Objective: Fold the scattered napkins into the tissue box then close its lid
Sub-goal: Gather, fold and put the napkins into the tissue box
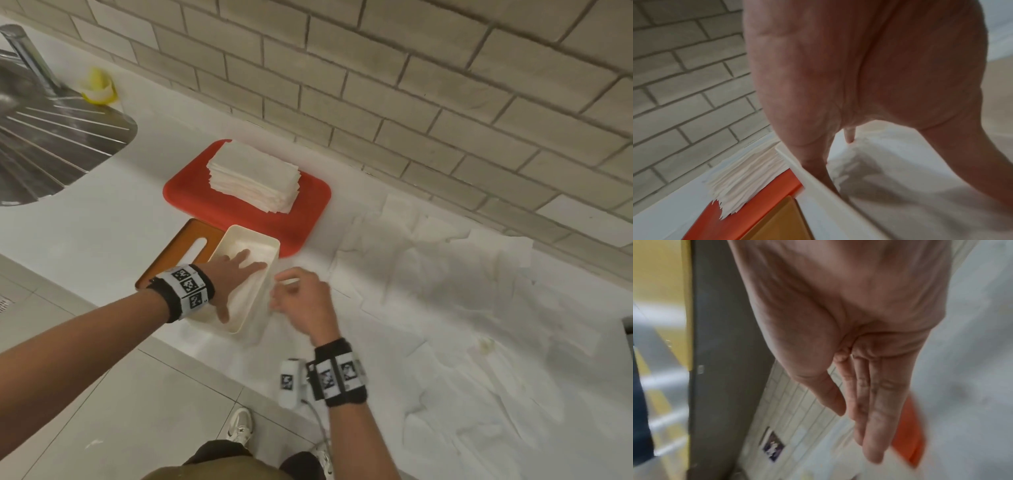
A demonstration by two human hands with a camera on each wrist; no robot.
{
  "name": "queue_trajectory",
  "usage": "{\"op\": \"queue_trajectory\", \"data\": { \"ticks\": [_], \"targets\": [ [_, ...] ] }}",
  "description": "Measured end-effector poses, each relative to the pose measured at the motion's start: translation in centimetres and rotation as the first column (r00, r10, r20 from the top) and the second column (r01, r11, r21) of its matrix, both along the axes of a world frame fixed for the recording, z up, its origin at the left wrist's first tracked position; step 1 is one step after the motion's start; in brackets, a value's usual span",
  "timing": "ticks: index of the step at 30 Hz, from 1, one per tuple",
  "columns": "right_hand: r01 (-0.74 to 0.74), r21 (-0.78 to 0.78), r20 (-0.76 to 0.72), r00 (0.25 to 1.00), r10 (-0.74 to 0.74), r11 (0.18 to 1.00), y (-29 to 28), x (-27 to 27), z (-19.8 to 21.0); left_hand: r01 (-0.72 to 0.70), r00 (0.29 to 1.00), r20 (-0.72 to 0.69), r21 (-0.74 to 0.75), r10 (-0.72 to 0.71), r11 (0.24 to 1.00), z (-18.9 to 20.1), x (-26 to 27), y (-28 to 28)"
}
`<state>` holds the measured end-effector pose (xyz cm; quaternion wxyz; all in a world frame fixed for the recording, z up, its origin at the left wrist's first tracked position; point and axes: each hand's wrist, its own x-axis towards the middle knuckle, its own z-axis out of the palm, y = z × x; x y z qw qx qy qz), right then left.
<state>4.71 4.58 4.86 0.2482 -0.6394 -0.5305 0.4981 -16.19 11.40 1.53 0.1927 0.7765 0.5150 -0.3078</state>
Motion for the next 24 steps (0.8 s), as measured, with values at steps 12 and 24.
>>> {"op": "queue_trajectory", "data": {
  "ticks": [12, 24],
  "targets": [
    [0.42, -0.033, 0.675, 0.679, -0.29, 0.907, 8.8, 29.1, -8.4, -0.208, 0.894, 0.448, 0.356, 0.029, 0.911, 8.4, 7.2, -3.1],
    [0.253, 0.135, 0.253, 0.926, -0.28, 0.958, 0.3, 27.7, -5.8, -0.265, 0.742, 0.664, 0.156, 0.097, 0.952, -3.7, 27.8, -3.1]
  ]
}}
